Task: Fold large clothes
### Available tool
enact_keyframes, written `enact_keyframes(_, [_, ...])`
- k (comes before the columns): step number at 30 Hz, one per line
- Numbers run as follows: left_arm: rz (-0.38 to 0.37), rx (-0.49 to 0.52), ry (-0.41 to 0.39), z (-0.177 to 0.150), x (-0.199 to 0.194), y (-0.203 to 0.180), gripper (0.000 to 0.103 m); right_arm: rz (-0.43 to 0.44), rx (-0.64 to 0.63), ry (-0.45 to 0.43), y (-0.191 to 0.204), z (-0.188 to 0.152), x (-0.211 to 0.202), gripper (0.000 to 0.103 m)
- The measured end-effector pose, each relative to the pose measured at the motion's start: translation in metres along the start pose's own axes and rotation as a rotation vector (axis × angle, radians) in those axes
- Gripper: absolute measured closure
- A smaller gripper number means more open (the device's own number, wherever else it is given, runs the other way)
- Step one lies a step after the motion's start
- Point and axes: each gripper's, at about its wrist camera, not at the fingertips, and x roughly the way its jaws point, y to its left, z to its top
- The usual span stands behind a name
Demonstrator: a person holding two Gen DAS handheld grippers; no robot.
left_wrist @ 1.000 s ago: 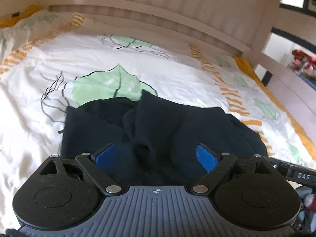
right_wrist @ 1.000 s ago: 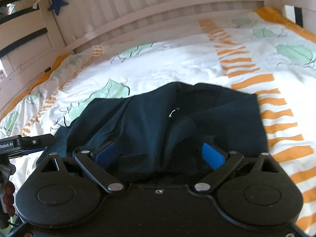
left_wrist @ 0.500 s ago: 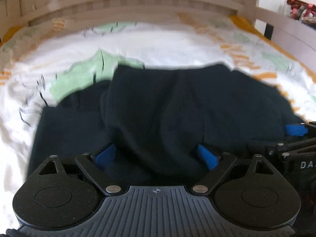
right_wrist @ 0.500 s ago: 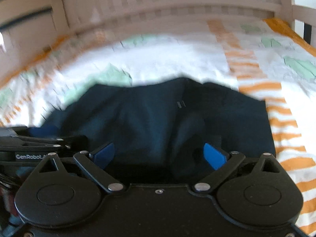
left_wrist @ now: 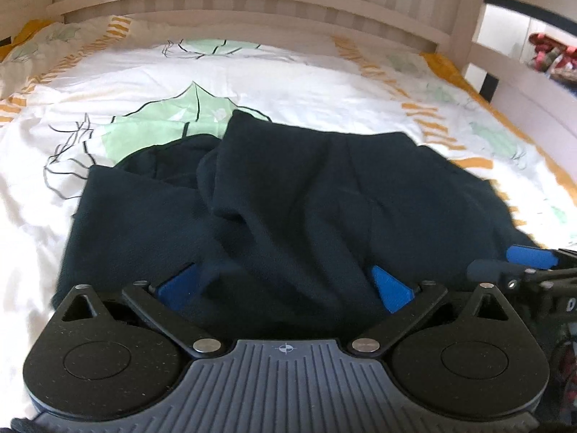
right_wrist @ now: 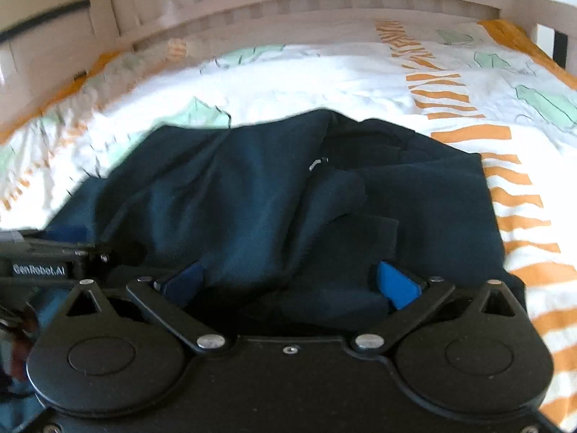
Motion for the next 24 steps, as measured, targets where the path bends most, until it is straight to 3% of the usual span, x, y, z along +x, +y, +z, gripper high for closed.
enact_keyframes(10, [-0.063, -0.069, -0.019, -0.02, -0.073, 0.015, 0.0, 0.045, 0.047, -0.044, -0.003, -0.024, -0.072, 0.001])
enact_keyframes(24, [-0.069, -0.114, 0.021, -0.069, -0.139, 0.035, 0.0, 0.04, 0.106, 0.022, -0.019, -0.082, -0.145, 0.001])
